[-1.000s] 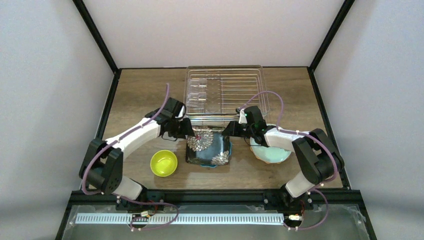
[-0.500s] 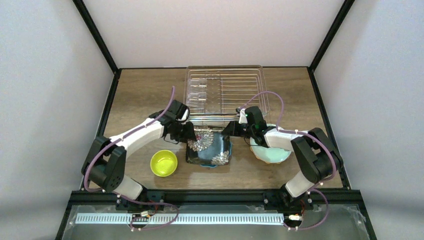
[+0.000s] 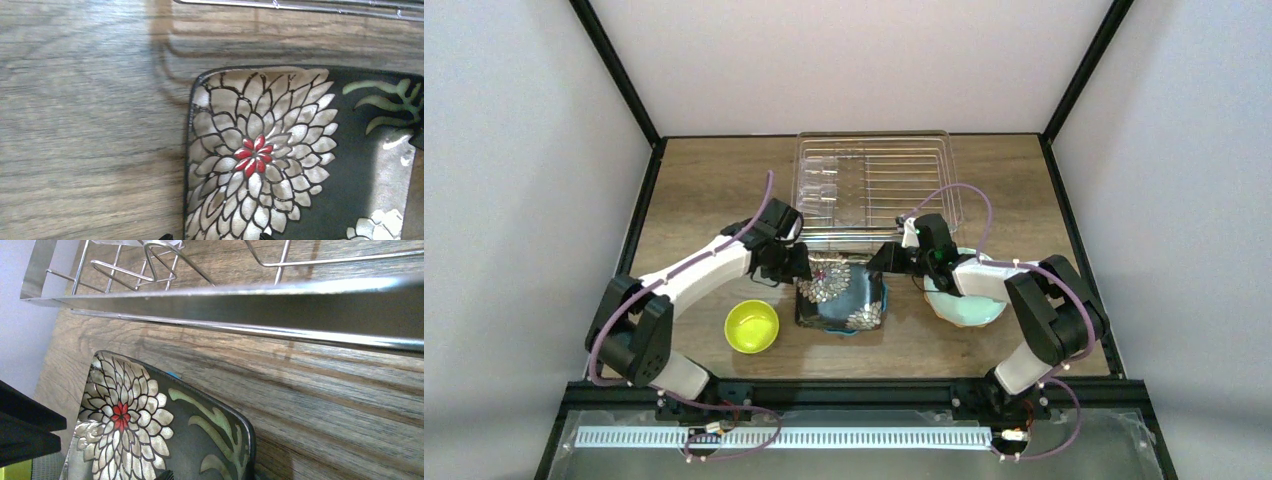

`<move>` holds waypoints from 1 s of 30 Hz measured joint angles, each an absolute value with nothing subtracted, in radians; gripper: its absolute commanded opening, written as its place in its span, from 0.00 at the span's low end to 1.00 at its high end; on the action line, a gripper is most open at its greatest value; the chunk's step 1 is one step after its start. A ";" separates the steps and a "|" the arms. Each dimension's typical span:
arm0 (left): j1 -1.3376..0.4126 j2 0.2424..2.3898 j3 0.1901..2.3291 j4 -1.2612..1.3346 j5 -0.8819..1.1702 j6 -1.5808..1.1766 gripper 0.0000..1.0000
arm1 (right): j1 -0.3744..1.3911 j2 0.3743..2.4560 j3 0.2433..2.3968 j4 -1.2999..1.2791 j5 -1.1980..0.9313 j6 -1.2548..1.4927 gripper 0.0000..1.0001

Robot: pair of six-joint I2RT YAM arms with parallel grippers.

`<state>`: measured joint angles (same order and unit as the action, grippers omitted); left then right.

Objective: Load the mixed dishes into the dish rack
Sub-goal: Grab the plate from the plate.

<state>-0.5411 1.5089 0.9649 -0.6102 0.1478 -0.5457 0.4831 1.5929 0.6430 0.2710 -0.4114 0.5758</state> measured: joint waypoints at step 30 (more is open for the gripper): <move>-0.539 1.526 0.901 -0.583 0.116 -0.562 1.00 | 0.478 1.624 0.667 0.271 -0.437 0.519 0.86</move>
<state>-0.5392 1.5265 0.9009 -0.5827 0.1158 -0.5621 0.4782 1.6238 0.6674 0.2710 -0.4370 0.5194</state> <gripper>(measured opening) 0.996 0.875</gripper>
